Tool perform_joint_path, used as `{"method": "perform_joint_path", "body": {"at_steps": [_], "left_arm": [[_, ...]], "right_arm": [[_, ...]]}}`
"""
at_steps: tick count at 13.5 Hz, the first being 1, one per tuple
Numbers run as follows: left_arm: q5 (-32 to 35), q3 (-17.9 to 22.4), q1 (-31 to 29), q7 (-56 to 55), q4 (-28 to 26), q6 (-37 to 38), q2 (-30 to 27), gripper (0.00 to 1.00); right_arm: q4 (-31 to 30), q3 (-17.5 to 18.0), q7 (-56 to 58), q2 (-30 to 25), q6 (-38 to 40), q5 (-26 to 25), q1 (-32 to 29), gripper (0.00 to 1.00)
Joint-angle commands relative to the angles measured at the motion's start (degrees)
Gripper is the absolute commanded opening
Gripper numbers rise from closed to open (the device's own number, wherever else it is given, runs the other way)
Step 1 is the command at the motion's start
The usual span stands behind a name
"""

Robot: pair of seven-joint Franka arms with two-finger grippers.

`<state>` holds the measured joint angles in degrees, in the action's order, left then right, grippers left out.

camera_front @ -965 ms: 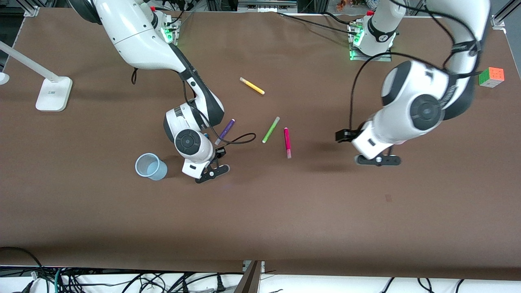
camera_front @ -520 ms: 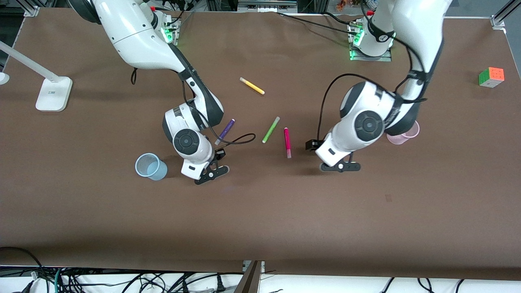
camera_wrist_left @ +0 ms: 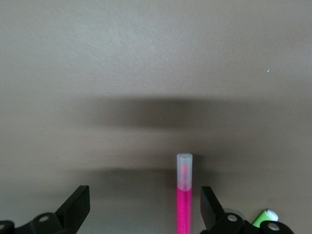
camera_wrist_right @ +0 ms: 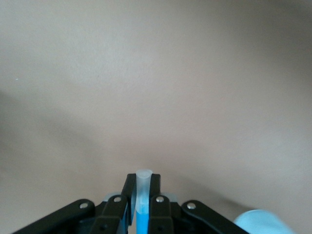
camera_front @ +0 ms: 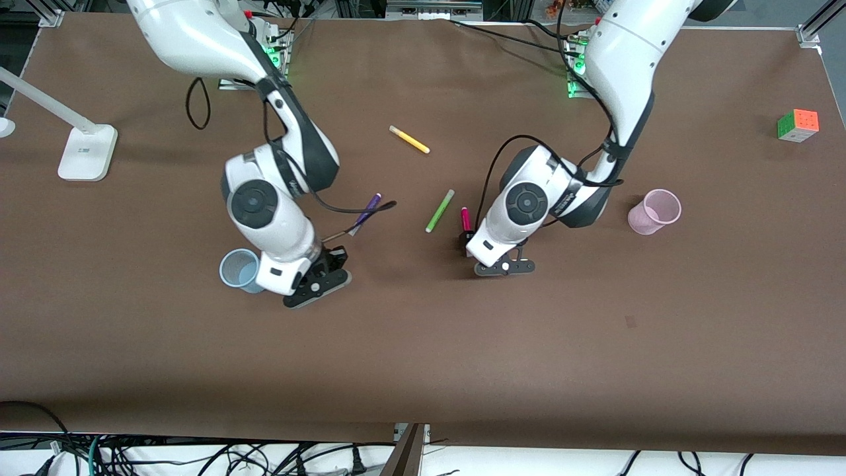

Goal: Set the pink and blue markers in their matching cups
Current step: 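Grasp the blue marker with the right gripper while the left gripper reaches the pink marker, then lift the blue marker with the right gripper while the left gripper grasps the pink marker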

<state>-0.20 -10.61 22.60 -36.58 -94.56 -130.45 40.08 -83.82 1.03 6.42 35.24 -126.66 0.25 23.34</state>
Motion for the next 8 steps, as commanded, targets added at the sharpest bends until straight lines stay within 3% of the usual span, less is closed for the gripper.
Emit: {"method": "perform_joint_path", "body": {"at_steps": [1, 4, 6, 8], "left_arm": [[1.3, 0.8, 2.2, -4.3, 1.1, -2.8, 2.7, 1.0], [1.3, 0.8, 3.1, -5.2, 1.1, -4.4, 4.0, 1.0], [1.3, 0.8, 3.5, -5.3, 1.1, -4.4, 4.4, 1.0], [1.4, 0.9, 3.7, -5.3, 1.0, -4.3, 4.4, 0.81]], "right_arm": [[-1.3, 0.1, 9.6, -2.7, 0.5, 0.8, -2.4, 0.0], [-1.5, 0.0, 16.7, -3.9, 1.1, 1.0, -3.4, 0.0], [-1.4, 0.0, 24.2, -4.3, 1.2, 3.9, -5.1, 0.0], [-1.5, 0.0, 36.3, -4.4, 1.2, 11.0, -7.7, 0.0]]}}
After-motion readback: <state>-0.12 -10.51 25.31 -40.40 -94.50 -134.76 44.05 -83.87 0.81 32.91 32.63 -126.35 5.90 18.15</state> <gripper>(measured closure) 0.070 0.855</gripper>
